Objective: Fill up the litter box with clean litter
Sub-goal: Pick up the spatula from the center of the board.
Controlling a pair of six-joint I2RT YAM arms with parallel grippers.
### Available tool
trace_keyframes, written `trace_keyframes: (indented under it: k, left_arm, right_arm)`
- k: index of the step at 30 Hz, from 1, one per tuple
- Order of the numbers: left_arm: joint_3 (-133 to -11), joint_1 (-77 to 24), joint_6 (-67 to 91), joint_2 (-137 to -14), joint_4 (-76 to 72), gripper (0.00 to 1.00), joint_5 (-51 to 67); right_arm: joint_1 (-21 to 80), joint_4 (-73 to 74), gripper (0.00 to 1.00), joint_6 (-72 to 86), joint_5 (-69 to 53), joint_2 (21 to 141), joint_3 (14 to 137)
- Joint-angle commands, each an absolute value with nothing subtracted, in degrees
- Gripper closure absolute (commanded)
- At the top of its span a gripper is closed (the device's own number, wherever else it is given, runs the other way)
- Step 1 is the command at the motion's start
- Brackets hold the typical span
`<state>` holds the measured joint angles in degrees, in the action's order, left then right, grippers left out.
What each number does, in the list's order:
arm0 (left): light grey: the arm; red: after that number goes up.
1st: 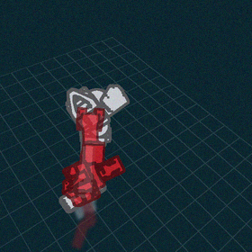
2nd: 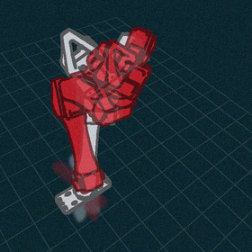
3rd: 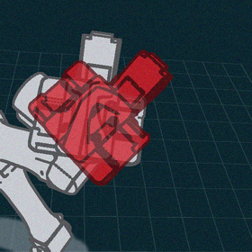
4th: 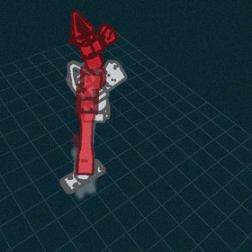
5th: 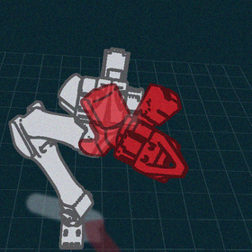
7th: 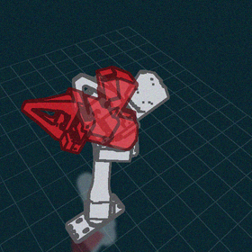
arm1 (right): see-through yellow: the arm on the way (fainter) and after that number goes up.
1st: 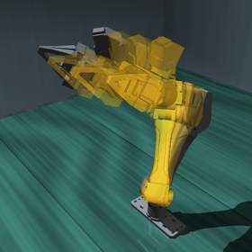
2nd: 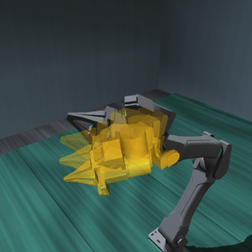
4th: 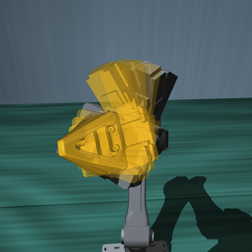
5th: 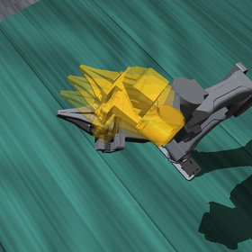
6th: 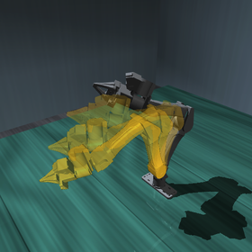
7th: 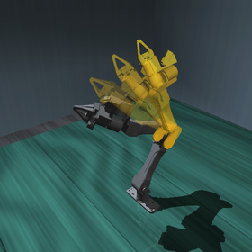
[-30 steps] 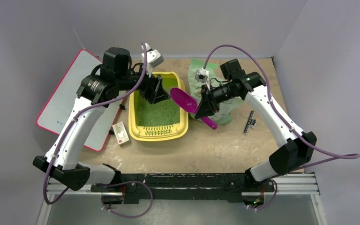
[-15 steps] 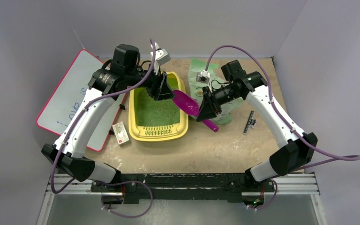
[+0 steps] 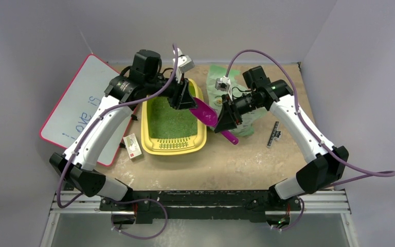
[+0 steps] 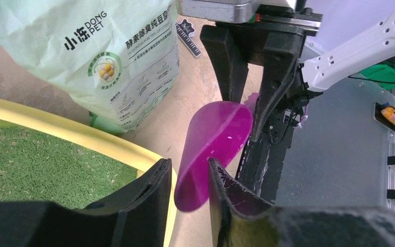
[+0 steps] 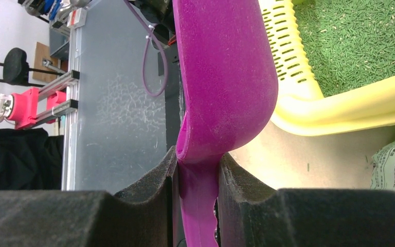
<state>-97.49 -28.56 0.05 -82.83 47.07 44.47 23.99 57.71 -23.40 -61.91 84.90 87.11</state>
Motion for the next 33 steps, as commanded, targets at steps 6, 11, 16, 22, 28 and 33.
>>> trace_keyframes:
  k: [6,11,16,22,28,33]
  left_arm:
    - [-96.50,-29.67,3.92,-82.34,39.26,0.77,38.20]
    - [-96.50,-29.66,4.08,-82.09,39.29,0.77,37.60]
    - [-96.41,-29.70,4.42,-81.98,38.94,0.67,39.97]
    - [-96.35,-29.63,4.12,-81.46,38.59,0.81,41.59]
    - [-97.00,-29.69,2.75,-81.83,40.51,1.00,41.39]
    - [-95.53,-29.62,3.62,-80.73,38.76,1.00,37.71]
  right_arm:
    - [24.05,57.08,0.92,-23.19,-65.05,83.64,87.13]
    - [24.02,56.79,0.92,-23.03,-64.95,83.75,86.83]
    - [23.99,56.84,0.91,-23.03,-64.62,84.26,86.79]
    - [23.78,55.92,0.91,-22.85,-65.07,84.29,86.30]
    - [23.11,55.00,0.84,-22.40,-63.63,85.50,87.08]
    - [22.60,45.76,0.50,-15.01,-55.47,82.48,85.85]
